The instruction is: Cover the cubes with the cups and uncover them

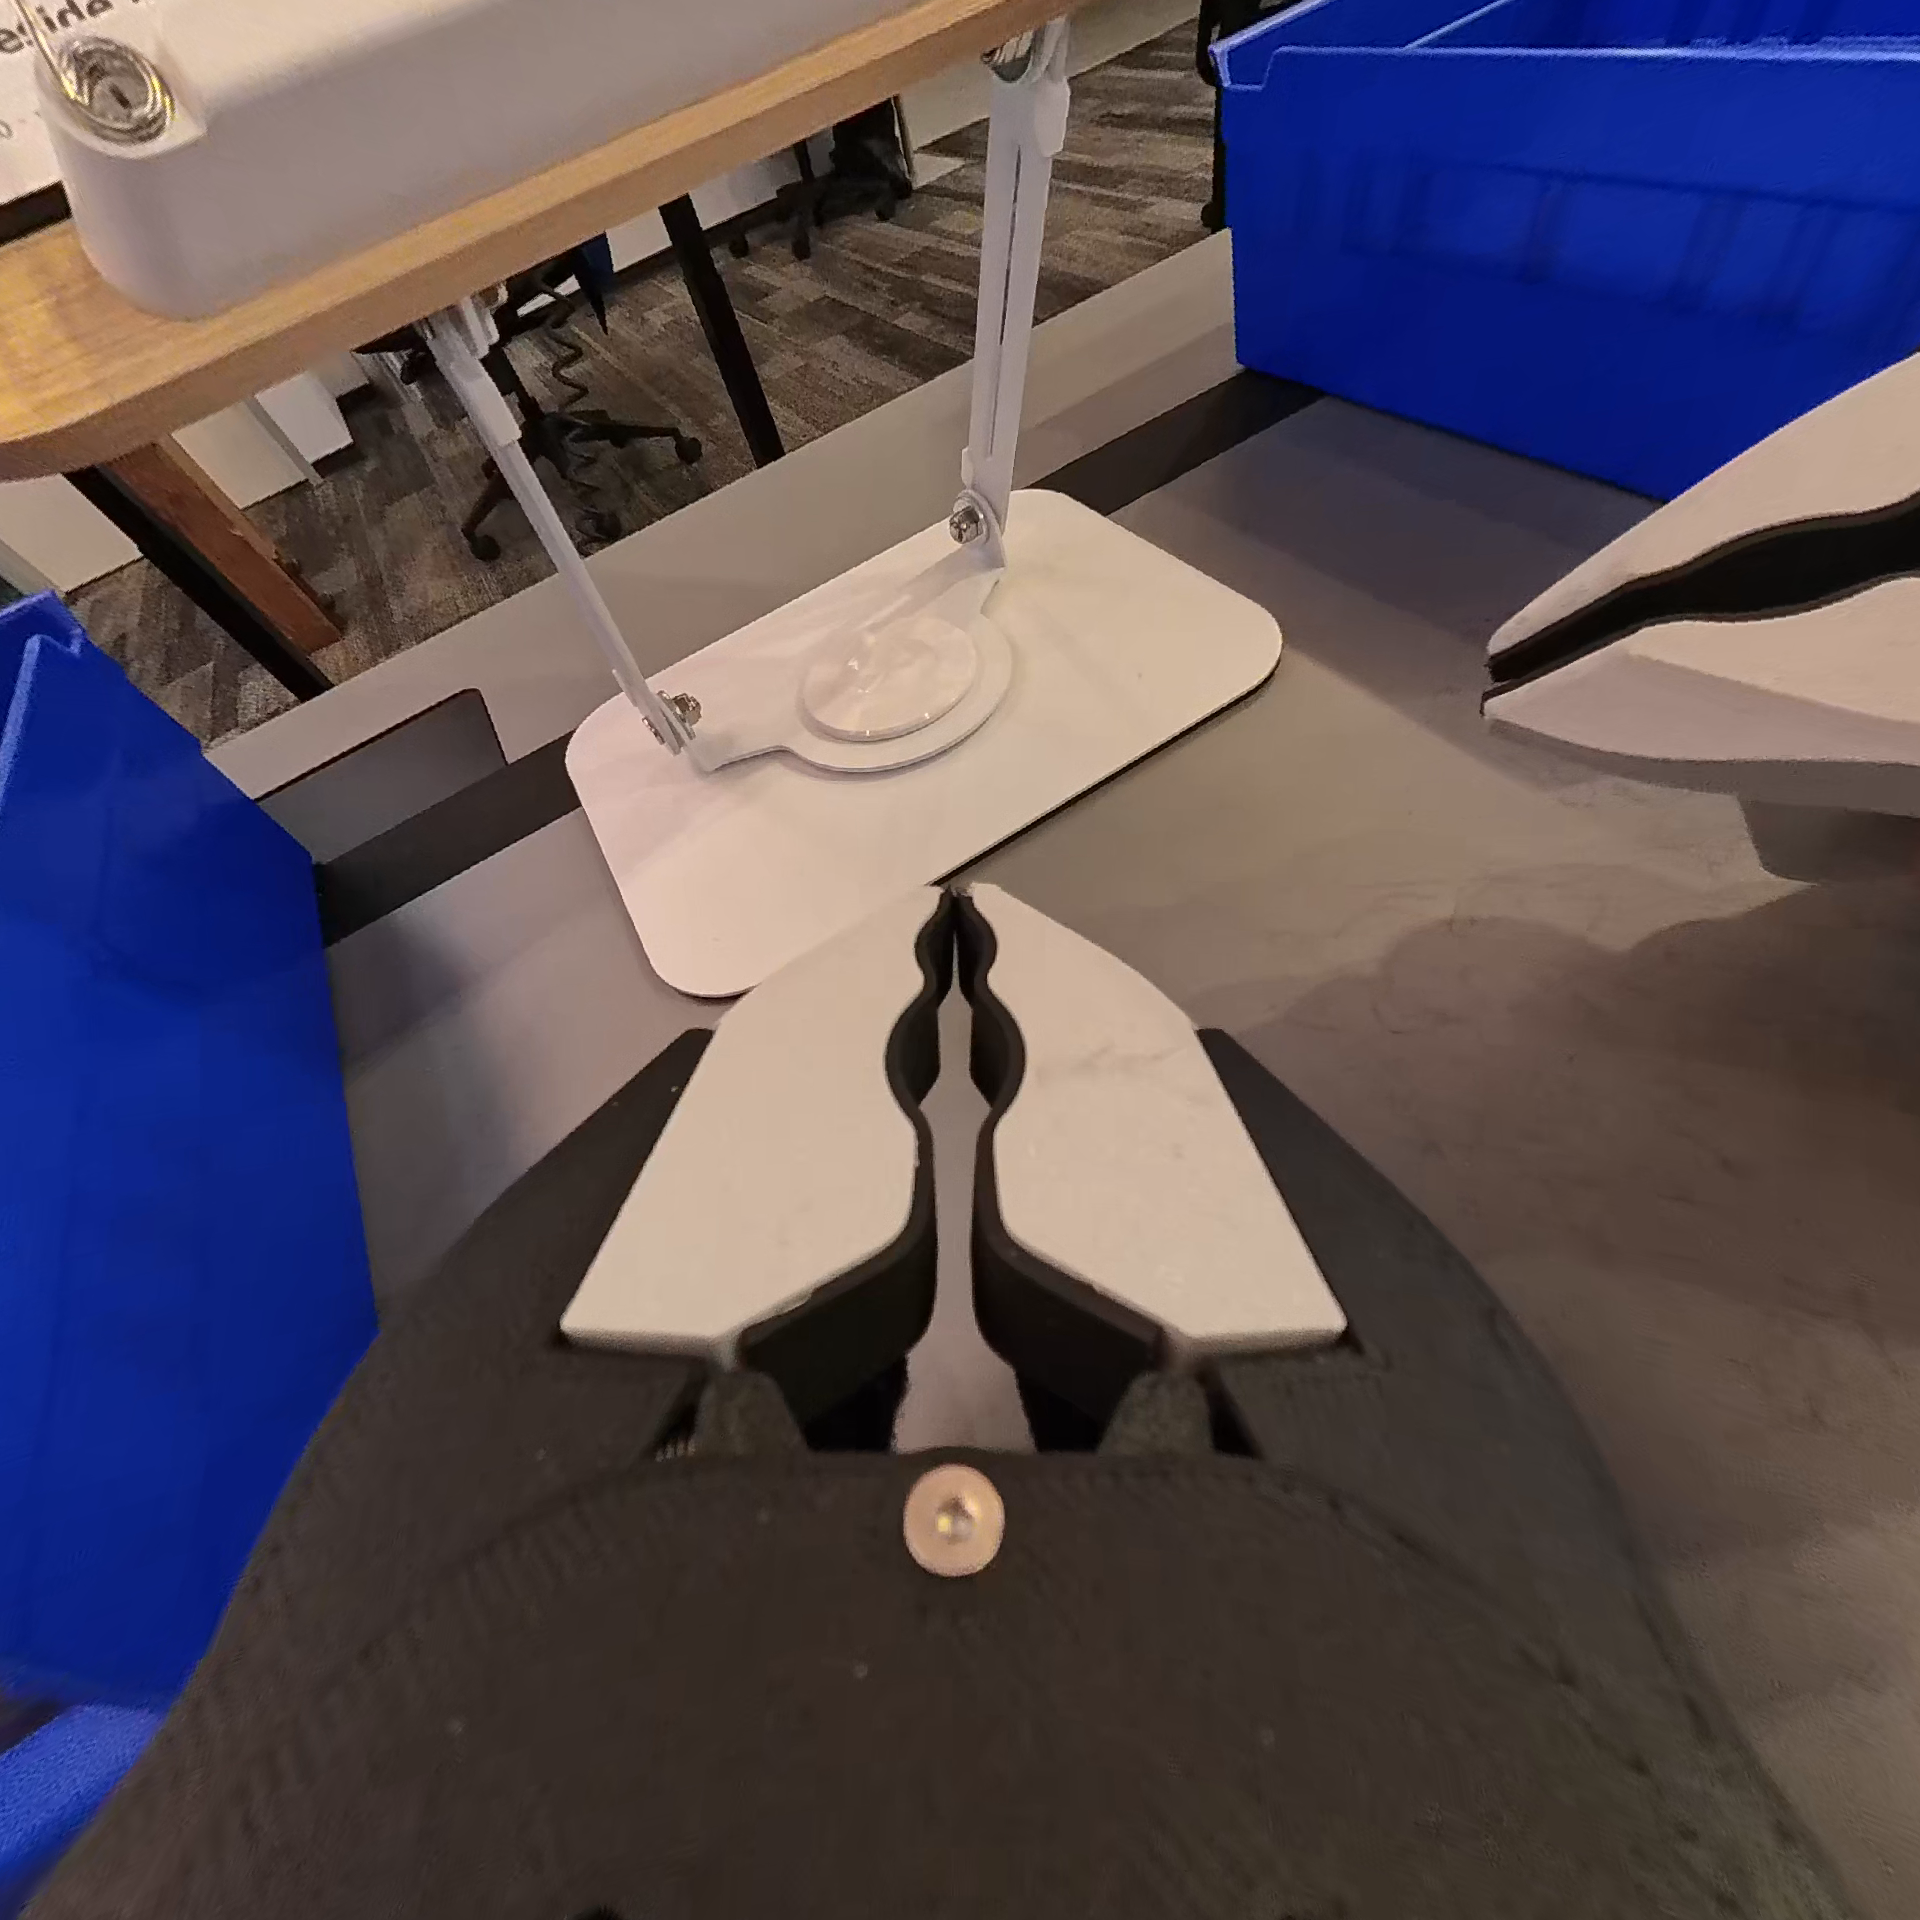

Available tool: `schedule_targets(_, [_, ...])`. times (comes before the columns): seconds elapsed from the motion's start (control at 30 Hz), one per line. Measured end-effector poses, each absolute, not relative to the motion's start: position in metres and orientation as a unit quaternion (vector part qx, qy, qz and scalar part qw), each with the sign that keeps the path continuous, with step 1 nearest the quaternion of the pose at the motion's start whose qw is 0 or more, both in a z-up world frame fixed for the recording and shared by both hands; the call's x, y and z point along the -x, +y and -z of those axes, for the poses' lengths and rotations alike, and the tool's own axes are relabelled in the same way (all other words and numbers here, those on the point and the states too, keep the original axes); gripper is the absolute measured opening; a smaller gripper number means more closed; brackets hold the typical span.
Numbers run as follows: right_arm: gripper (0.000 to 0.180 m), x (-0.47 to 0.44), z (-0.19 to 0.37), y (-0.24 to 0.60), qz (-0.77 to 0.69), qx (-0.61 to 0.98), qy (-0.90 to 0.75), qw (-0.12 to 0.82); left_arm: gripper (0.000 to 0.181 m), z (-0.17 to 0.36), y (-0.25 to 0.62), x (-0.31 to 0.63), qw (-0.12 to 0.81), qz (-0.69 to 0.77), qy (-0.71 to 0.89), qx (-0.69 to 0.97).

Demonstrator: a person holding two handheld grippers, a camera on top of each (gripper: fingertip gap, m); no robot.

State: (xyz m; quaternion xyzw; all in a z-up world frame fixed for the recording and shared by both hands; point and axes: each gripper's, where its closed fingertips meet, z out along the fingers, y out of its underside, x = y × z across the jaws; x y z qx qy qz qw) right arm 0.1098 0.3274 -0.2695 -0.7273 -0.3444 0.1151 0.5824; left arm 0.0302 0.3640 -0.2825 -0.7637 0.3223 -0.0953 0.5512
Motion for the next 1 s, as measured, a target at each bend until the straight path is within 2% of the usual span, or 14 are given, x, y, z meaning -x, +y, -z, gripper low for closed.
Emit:
schedule_targets(0.13, [0.006,-0.11,0.269,0.327,-0.116,0.727,-0.344,0.583,0.0,0.273,0.359,-0.027,0.559,0.092,0.323,0.758])
schedule_targets(0.23, [0.006,-0.11,0.27,0.327,-0.117,0.726,-0.346,0.582,0.001,0.247,0.349,-0.009,0.586,0.075,0.316,0.742])
schedule_targets(0.33, [0.006,-0.111,0.269,0.326,-0.121,0.726,-0.344,0.583,0.005,0.212,0.346,0.039,0.611,0.037,0.276,0.741])
schedule_targets(0.43, [0.006,-0.112,0.27,0.326,-0.128,0.727,-0.342,0.581,0.017,0.196,0.356,0.111,0.599,0.013,0.21,0.773])
schedule_targets(0.57, [0.007,-0.11,0.272,0.325,-0.137,0.729,-0.342,0.576,0.032,0.205,0.381,0.193,0.533,-0.003,0.152,0.832])
schedule_targets(0.63, [0.007,-0.109,0.273,0.324,-0.141,0.729,-0.345,0.575,0.025,0.202,0.393,0.216,0.52,-0.006,0.145,0.842])
schedule_targets(0.7, [0.007,-0.109,0.274,0.324,-0.144,0.73,-0.345,0.572,0.035,0.215,0.404,0.231,0.464,-0.01,0.142,0.874])
schedule_targets(0.83, [0.008,-0.112,0.278,0.325,-0.153,0.736,-0.341,0.565,0.032,0.239,0.415,0.234,0.378,0.024,0.157,0.912])
schedule_targets(0.9, [0.008,-0.112,0.279,0.325,-0.162,0.738,-0.337,0.562,0.043,0.261,0.412,0.234,0.309,0.046,0.158,0.937])
schedule_targets(1.0, [0.009,-0.111,0.28,0.325,-0.163,0.739,-0.339,0.558,0.059,0.279,0.411,0.241,0.261,0.043,0.156,0.952])
